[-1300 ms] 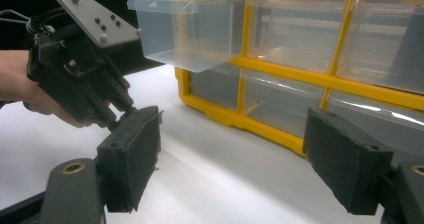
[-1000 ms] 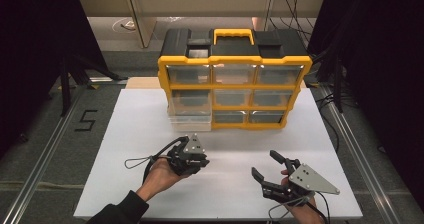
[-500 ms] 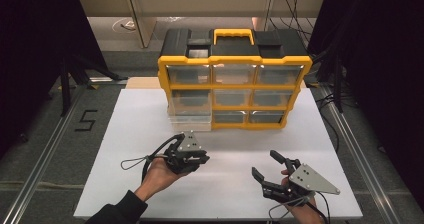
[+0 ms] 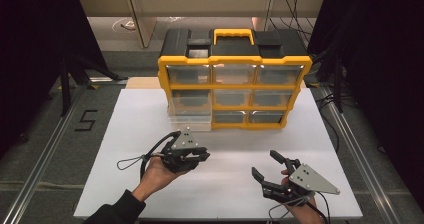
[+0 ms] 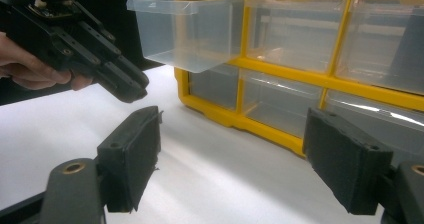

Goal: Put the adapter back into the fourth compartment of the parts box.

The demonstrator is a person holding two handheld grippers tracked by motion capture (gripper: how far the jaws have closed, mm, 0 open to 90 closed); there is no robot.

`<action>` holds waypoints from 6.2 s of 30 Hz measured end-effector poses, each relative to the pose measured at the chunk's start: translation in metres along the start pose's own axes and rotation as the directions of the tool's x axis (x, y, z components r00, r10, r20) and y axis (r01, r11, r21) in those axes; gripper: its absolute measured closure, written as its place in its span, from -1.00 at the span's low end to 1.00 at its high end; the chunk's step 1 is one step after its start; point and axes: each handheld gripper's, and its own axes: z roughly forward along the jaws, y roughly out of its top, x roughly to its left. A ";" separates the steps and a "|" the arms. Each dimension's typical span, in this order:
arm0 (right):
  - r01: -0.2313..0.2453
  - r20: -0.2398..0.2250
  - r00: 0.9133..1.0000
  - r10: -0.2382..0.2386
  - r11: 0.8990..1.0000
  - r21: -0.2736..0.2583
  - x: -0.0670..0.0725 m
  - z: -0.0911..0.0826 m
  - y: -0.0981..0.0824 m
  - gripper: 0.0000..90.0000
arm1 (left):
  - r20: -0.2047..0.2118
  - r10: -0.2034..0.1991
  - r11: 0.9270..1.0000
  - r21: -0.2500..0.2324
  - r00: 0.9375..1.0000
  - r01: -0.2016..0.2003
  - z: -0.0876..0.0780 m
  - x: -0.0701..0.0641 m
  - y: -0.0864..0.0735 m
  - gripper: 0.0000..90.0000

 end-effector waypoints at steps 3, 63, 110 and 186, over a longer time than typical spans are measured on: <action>-0.002 0.001 1.000 0.002 1.000 -0.002 0.000 0.000 0.000 -0.46 | 0.001 -0.001 1.000 -0.011 1.000 0.001 -0.003 -0.001 0.002 0.69; 0.001 -0.002 1.000 -0.001 1.000 0.003 0.000 0.001 -0.001 -0.46 | -0.054 -0.042 0.977 -0.209 0.998 0.030 -0.053 0.013 0.029 0.69; 0.000 0.007 1.000 0.000 1.000 0.008 -0.001 0.001 -0.002 -0.46 | -0.145 -0.150 0.946 -0.310 0.978 0.099 -0.063 0.051 0.048 0.69; 0.005 0.004 1.000 -0.005 1.000 0.006 -0.001 0.001 -0.002 -0.46 | -0.014 -0.262 0.875 -0.426 0.965 0.232 -0.063 0.057 0.033 -0.63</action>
